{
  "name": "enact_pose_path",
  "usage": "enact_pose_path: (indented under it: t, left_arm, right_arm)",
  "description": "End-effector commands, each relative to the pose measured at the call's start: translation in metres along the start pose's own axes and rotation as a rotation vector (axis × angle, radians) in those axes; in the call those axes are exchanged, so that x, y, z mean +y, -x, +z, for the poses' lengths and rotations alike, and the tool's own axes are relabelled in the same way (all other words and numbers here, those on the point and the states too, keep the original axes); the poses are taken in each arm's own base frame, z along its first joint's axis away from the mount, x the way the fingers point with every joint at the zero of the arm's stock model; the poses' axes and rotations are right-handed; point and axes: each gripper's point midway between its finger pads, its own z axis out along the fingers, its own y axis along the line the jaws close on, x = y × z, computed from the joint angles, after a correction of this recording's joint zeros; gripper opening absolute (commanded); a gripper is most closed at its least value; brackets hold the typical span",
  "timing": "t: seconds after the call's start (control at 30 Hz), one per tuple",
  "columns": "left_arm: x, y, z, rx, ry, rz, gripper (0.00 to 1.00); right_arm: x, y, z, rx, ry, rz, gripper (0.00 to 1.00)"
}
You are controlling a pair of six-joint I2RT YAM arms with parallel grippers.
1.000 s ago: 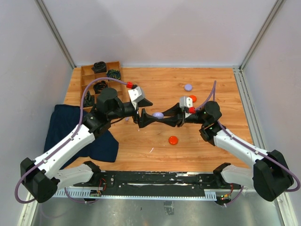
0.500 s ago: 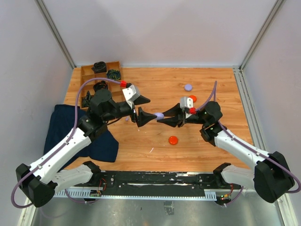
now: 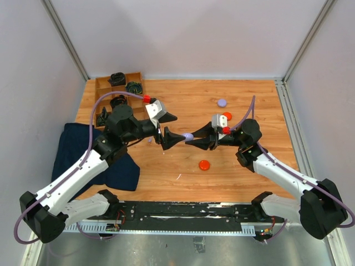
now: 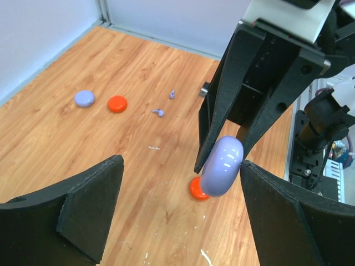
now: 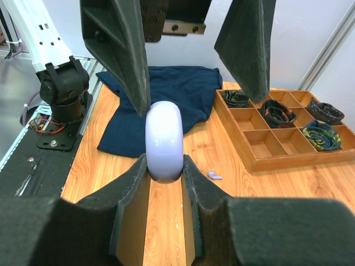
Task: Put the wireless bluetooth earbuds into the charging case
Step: Open the charging case.
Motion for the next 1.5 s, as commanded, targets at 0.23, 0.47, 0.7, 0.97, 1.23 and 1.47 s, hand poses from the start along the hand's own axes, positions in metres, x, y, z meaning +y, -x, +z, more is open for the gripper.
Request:
enact_pose_path:
  t: [0.23,0.47,0.7,0.97,1.23,1.47]
  left_arm:
    - [0.008,-0.020,0.012,0.071,0.011,-0.002,0.92]
    - [0.014,0.001,0.005,0.007,0.077,-0.006,0.92]
    - [0.011,0.021,-0.001,-0.047,0.090,-0.012,0.91]
    - [0.014,0.024,-0.001,-0.054,0.105,-0.020,0.91]
    - [0.012,0.023,-0.001,-0.051,0.093,-0.026,0.91]
    - [0.021,0.015,-0.005,-0.044,0.171,-0.080,0.92]
  right_arm:
    - [0.003,0.013,0.001,-0.027,0.008,-0.040,0.03]
    - [0.005,0.012,0.001,-0.024,0.014,-0.036,0.03]
    - [0.007,0.010,-0.001,-0.020,0.014,-0.033,0.03]
    - [0.008,0.010,-0.001,-0.019,0.014,-0.032,0.02]
    - [0.005,0.006,-0.001,-0.009,-0.006,-0.026,0.02]
    - [-0.004,-0.011,-0.011,0.053,-0.096,-0.040,0.01]
